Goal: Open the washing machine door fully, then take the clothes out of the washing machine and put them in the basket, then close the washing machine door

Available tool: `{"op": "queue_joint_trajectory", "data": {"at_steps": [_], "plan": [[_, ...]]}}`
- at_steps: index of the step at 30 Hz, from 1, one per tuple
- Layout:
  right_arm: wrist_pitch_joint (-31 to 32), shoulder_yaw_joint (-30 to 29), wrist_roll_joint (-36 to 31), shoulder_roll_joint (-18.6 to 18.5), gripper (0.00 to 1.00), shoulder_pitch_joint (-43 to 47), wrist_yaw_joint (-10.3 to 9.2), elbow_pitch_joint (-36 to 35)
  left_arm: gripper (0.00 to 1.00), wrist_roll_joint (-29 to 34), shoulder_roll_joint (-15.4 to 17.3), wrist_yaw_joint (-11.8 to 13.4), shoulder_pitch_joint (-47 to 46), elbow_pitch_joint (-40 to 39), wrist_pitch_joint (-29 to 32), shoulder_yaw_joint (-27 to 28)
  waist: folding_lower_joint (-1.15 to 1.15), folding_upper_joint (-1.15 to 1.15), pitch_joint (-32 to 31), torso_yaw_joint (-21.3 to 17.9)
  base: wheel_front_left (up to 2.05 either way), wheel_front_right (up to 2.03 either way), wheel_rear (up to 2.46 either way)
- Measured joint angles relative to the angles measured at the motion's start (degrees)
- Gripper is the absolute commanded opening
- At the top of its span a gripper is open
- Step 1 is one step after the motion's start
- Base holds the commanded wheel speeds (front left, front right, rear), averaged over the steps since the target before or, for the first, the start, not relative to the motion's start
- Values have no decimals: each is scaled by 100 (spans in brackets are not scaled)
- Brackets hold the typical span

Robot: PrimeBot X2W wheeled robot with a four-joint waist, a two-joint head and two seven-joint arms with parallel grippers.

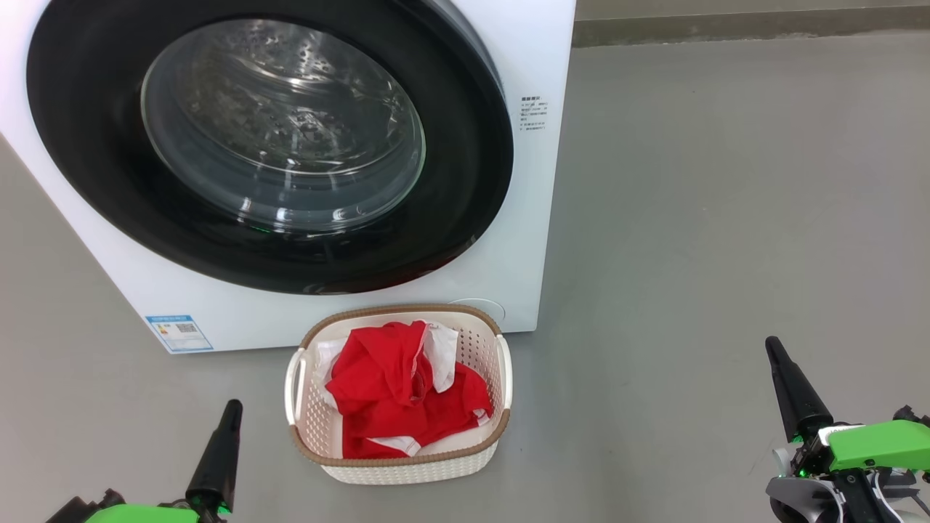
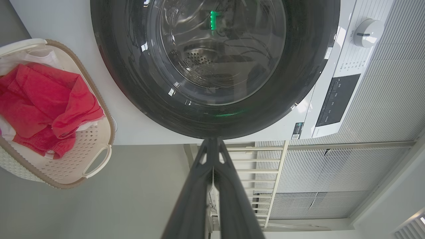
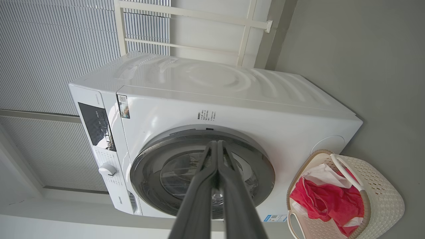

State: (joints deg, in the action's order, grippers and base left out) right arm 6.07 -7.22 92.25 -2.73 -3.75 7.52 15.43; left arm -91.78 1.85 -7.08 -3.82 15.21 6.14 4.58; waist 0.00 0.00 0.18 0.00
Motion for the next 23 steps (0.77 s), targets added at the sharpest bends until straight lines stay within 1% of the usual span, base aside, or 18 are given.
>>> {"op": "queue_joint_trajectory", "data": {"at_steps": [23], "plan": [[1, -7, 0, 4, 0, 0, 0, 0, 0, 0, 0, 0, 0, 0, 0, 0, 0, 0, 0, 0, 0, 0, 0]]}}
